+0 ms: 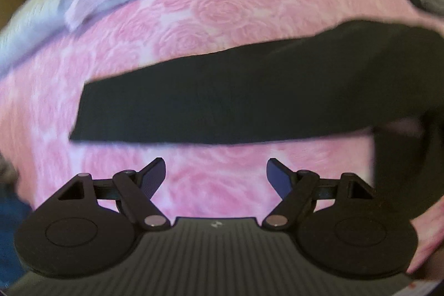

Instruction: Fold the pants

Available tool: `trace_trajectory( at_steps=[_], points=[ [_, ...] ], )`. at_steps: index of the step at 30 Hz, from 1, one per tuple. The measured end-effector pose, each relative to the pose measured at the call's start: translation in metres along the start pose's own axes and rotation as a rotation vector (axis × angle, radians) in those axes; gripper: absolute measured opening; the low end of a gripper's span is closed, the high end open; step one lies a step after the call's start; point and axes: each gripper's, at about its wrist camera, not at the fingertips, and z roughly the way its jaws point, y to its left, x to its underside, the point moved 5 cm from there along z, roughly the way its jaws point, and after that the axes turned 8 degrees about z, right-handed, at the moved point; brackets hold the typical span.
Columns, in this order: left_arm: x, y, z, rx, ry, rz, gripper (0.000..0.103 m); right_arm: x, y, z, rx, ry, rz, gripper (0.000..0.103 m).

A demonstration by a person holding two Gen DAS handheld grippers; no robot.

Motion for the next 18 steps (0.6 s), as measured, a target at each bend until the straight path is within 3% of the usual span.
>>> trace_trajectory(
  at_steps=[5, 8, 10, 14, 15, 16, 17, 18],
  points=[
    [0.018, -0.01, 0.044, -0.172, -0.062, 0.412, 0.076, 0.014, 0.029, 0.033, 0.09, -0.065, -0.162, 0.05],
    [0.027, -0.008, 0.067, -0.242, -0.097, 0.61, 0.073, 0.012, 0.036, 0.048, 0.154, -0.127, -0.221, 0.054],
    [0.03, -0.001, 0.082, -0.268, -0.105, 0.681, 0.07, 0.01, 0.041, 0.059, 0.173, -0.139, -0.268, 0.055],
    [0.038, 0.01, 0.108, -0.235, -0.112, 0.805, 0.053, 0.005, 0.044, 0.069, 0.208, -0.152, -0.352, 0.054],
    [0.038, 0.01, 0.11, -0.224, -0.124, 0.832, 0.037, 0.001, 0.041, 0.071, 0.22, -0.161, -0.365, 0.047],
    [0.038, 0.011, 0.113, -0.206, -0.121, 0.844, 0.029, -0.003, 0.037, 0.072, 0.22, -0.16, -0.359, 0.036],
    [0.035, 0.014, 0.115, -0.182, -0.112, 0.835, 0.013, -0.01, 0.029, 0.07, 0.213, -0.152, -0.325, 0.013],
    [0.031, 0.017, 0.116, -0.161, -0.106, 0.814, 0.008, -0.018, 0.02, 0.061, 0.202, -0.159, -0.276, 0.005]
  ],
)
